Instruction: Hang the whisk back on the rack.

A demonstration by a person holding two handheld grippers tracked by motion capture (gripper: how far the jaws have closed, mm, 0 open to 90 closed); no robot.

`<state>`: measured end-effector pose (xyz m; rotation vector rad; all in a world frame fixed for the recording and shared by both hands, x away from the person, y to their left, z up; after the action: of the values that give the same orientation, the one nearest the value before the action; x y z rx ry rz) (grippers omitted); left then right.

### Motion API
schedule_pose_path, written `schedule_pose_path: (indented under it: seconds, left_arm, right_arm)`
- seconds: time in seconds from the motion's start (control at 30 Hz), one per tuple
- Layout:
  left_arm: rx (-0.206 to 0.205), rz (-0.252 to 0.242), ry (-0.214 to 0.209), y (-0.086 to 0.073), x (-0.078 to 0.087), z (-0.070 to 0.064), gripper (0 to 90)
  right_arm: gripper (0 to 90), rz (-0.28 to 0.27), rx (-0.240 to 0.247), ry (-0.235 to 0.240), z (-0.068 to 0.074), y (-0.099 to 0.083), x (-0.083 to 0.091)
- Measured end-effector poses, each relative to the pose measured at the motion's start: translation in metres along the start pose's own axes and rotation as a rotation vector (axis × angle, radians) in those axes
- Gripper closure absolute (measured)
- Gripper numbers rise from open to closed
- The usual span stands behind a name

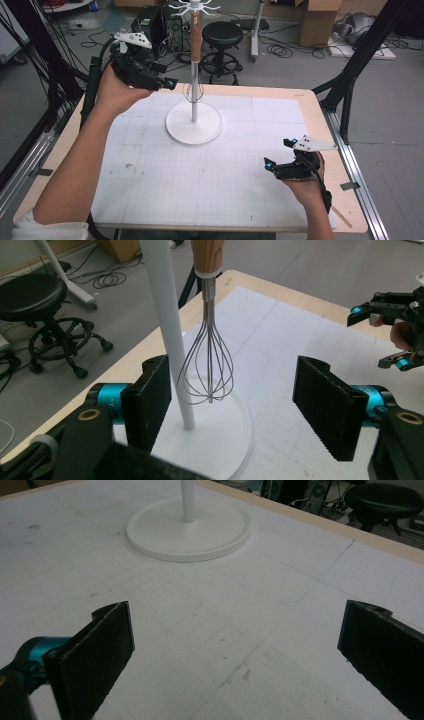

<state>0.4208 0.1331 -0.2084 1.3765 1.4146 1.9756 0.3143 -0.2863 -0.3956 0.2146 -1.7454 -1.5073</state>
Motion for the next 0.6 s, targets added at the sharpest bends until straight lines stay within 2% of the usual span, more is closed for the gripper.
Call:
schedule_pose_path:
  seconds: [0.4, 0.6]
  left_arm:
    - [-0.006, -0.036, -0.003, -0.016, 0.010, -0.006, 26.4]
    - [-0.010, -0.057, -0.019, -0.025, 0.012, -0.011, 22.1]
  right_arm:
    - [0.4, 0.002, 0.002, 0.001, 0.001, 0.000, -0.001]
    - [0.4, 0.005, -0.001, 0.001, 0.001, 0.000, -0.001]
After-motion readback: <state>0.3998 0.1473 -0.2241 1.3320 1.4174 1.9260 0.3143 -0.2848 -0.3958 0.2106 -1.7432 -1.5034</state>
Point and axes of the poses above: each handheld gripper's, and its own axes: x roughly backward along the jaws, y roughly out of its top, z roughly to its left, the point moved 3 cm from there along -x, roughly forward along the jaws, and after that the axes turned 2 degrees about -x, right-handed, at the moved point
